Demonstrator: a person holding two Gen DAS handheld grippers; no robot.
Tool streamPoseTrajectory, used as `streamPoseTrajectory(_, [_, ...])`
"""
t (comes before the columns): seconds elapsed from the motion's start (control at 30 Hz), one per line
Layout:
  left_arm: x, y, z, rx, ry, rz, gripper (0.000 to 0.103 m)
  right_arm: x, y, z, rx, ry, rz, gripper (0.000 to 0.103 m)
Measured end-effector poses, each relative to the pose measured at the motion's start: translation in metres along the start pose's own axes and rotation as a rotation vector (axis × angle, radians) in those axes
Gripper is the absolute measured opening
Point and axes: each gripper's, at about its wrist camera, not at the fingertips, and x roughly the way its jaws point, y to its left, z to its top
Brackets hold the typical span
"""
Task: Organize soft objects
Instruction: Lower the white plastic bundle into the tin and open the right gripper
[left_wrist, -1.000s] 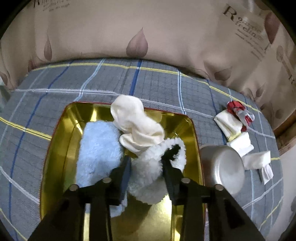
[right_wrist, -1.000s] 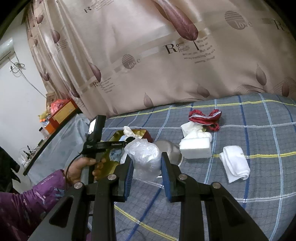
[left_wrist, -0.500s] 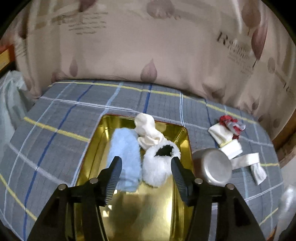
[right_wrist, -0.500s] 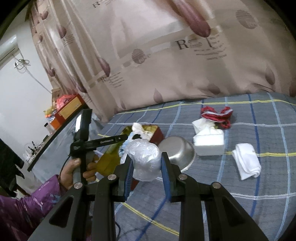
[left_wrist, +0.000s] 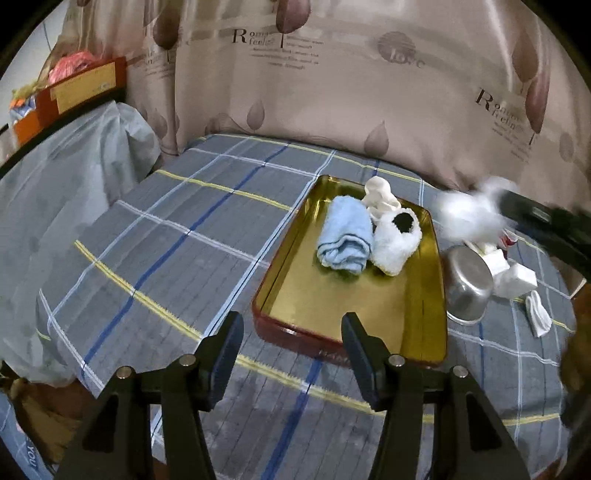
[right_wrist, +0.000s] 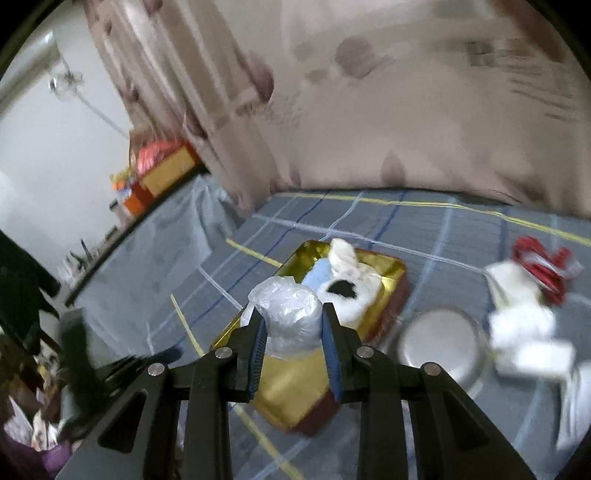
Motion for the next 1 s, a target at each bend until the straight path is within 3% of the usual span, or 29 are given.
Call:
streamPoseTrajectory(0.1, [-0.003,-0.001,0.0,0.047,-0.019,0.067,0.056,0.045,0.006,0.017,-0.033,0.065,0.004,0.026])
streamPoseTrajectory(0.4, [0.001,-0.007,-0.001,0.115,-0.015,0.099,0.056,0.138,0.023,0.034,-0.132,0.2,-0.126,0.026])
streamPoseTrajectory(1.0, [0.017,0.005,-0.002,0.099,0.056,0.118,0.056,0.21,0.03,0.048,-0.207,0.305,-0.231,0.026])
